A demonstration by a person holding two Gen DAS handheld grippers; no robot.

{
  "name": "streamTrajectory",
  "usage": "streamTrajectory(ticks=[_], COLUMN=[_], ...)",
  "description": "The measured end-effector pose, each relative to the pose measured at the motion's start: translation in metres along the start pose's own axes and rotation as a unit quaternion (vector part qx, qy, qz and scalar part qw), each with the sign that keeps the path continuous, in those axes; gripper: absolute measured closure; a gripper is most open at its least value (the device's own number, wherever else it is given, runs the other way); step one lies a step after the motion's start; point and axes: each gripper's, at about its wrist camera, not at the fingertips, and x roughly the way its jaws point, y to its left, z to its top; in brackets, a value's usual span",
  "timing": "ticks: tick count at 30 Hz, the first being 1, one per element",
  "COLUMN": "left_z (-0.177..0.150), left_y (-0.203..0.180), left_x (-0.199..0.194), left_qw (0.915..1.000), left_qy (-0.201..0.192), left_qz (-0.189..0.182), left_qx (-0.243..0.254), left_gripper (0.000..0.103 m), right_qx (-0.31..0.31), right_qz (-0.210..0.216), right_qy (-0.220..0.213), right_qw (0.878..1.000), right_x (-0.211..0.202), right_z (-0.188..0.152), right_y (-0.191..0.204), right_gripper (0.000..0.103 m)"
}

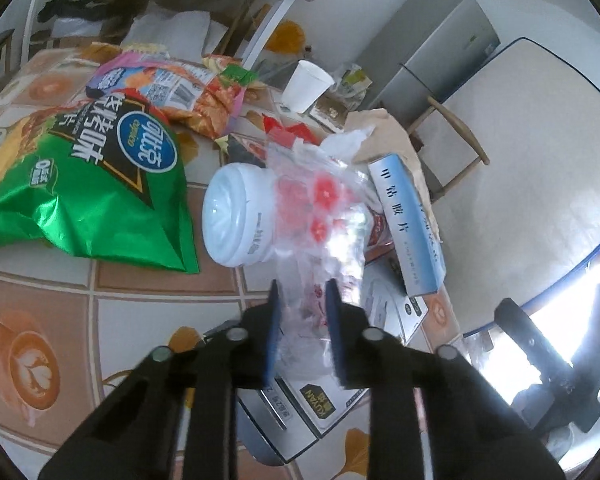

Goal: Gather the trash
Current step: 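Grasp the clear flowered plastic bag with the left gripper while the right gripper grasps the tan napkin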

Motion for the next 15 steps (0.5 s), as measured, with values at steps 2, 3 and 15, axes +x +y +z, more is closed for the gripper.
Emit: streamTrajectory(ticks=[2, 3, 15], left_z=[0.000, 0.000, -0.005], left_y=[0.000, 0.000, -0.012], left_x=[-0.003, -0.005, -0.038], left_qw=[1.0000, 0.9999, 0.9946], left_qy=[-0.005, -0.010, -0.071], left_qz=[-0.004, -0.007, -0.069], left_qx=[0.001, 0.003, 0.030], left_gripper=[0.087, 0.088, 0.094], right_qx=[-0.004, -0.005, -0.027], right_qz=[-0.001, -0.002, 0.084], right_qy=[-0.003, -0.006, -0.024], right_qw=[1.000, 1.000, 0.996], right_x=[-0.001, -0.002, 0.037], right_z=[0.002, 0.004, 0.096], right_y=[0.001, 0.001, -0.007], right_gripper=[0.008, 0.008, 0.015])
